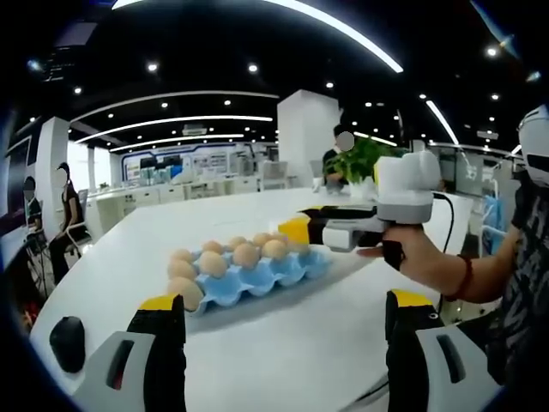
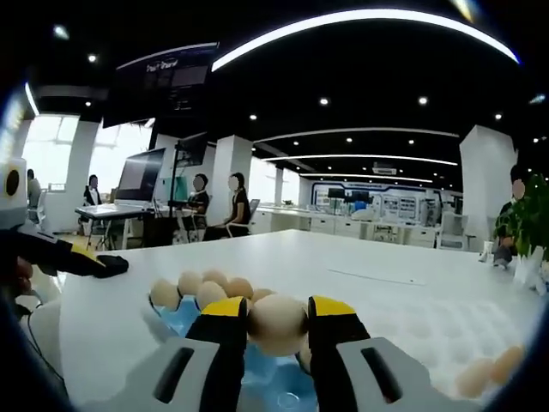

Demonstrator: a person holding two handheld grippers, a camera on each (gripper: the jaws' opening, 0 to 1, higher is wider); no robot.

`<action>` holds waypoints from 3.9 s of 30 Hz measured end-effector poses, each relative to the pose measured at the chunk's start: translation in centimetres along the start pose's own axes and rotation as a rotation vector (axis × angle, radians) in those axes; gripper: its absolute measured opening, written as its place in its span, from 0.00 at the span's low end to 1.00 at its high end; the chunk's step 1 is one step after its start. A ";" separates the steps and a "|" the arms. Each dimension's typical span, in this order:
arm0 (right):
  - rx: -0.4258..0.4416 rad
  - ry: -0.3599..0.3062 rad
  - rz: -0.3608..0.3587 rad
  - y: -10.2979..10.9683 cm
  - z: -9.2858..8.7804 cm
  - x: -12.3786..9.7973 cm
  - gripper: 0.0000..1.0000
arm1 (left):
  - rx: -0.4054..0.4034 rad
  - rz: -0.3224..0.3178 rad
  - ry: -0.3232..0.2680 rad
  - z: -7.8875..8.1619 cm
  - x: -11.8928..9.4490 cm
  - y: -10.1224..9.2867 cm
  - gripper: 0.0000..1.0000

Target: Place the egg into an empty slot of the egg tray after lifting it from the table, then release the egg inside the slot.

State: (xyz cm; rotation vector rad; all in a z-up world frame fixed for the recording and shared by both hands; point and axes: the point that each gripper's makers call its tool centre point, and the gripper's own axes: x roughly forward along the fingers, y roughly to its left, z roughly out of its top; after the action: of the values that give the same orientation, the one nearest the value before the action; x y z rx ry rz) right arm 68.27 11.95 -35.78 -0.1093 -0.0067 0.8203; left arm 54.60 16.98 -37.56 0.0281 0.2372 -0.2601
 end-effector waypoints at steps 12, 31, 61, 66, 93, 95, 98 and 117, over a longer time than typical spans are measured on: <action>0.026 0.008 0.173 4.2 -0.2 1.3 0.29 | -0.008 0.017 0.007 -0.5 -0.4 0.4 0.99; 0.030 0.029 0.276 9.3 -0.6 4.4 0.29 | -0.013 0.033 0.013 -0.9 -0.9 1.1 0.99; -0.107 0.058 0.263 10.4 -3.5 5.9 0.32 | -0.024 0.026 0.028 -1.4 -0.4 2.4 0.98; -0.096 0.050 0.277 10.7 -3.4 5.9 0.36 | -0.028 0.032 0.030 -1.5 -0.5 2.5 0.99; 0.002 0.084 0.274 7.4 -2.1 2.7 0.64 | -0.023 0.020 0.045 -1.5 0.8 1.8 1.00; 0.003 0.092 0.258 6.5 -2.2 2.3 0.65 | -0.024 0.021 0.044 -1.5 1.0 1.7 1.00; 0.005 0.097 0.233 5.3 -2.5 1.9 0.66 | -0.024 0.020 0.043 -1.3 1.3 1.5 1.00; -0.024 0.108 0.096 -2.5 -2.3 -2.8 0.66 | 0.015 0.004 0.049 -0.3 3.4 -0.7 1.00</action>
State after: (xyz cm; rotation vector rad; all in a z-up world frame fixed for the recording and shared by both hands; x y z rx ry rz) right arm 68.24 7.99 -37.73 -0.1776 0.0905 0.9092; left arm 57.52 15.51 -38.68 0.0496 0.2835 -0.2573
